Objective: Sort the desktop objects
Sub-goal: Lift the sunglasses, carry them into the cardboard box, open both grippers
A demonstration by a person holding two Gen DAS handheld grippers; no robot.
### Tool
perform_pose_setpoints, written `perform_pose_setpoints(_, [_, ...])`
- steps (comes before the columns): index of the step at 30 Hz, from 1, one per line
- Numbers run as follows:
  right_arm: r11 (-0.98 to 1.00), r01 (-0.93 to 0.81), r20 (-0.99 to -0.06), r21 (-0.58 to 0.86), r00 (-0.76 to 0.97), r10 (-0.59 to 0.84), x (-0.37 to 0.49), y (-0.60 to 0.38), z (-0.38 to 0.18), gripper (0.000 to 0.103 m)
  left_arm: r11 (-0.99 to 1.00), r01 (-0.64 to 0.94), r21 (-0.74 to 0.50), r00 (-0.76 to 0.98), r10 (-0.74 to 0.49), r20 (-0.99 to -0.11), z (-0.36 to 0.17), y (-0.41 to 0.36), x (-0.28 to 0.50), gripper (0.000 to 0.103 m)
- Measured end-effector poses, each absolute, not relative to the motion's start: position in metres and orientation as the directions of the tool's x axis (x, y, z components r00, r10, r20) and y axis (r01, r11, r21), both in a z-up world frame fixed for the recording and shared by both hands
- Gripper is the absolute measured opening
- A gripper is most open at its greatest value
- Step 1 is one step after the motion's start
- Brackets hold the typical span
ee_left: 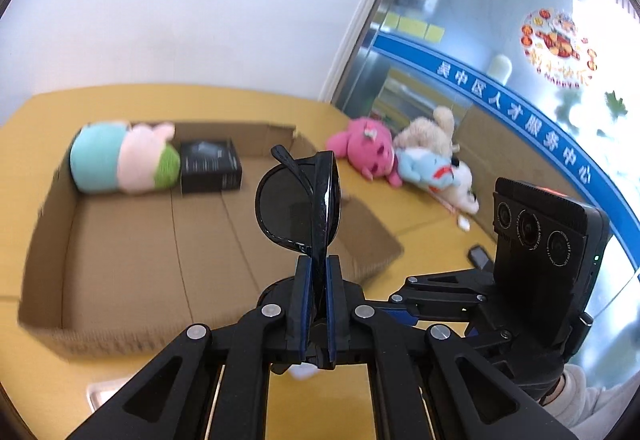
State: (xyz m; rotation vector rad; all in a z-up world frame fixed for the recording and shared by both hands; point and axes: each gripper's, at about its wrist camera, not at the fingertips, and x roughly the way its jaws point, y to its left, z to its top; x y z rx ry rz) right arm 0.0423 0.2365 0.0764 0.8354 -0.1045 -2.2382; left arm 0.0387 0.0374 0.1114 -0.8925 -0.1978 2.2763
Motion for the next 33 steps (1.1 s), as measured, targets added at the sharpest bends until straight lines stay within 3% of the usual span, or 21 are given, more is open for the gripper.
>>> perform_pose_setpoints(8, [-0.715, 0.646, -0.527, 0.266, -0.524, -0.669, -0.027, 0.26, 0.123, 0.01, -0.745, -0.537, -0.395, -0.552, 0.665, -0.503, 0.15, 0.062, -0.048, 0.003])
perform_pose_setpoints(16, [-0.695, 0.644, -0.59, 0.32, -0.438, -0.678, -0.141, 0.306, 0.132, 0.01, -0.74, -0.464, -0.487, -0.517, 0.673, -0.53, 0.144, 0.106, -0.164, 0.003])
perform_pose_setpoints(26, [-0.682, 0.489, -0.673, 0.544, -0.232, -0.703, -0.256, 0.366, 0.047, 0.011, -0.797, -0.31, -0.518, -0.369, 0.603, -0.707, 0.055, 0.173, -0.266, 0.003])
perform_pose_setpoints(33, [-0.753, 0.364, -0.763, 0.548, -0.152, -0.629, -0.274, 0.375, -0.008, 0.011, -0.814, -0.219, -0.539, -0.279, 0.581, -0.765, -0.003, 0.194, -0.288, 0.003])
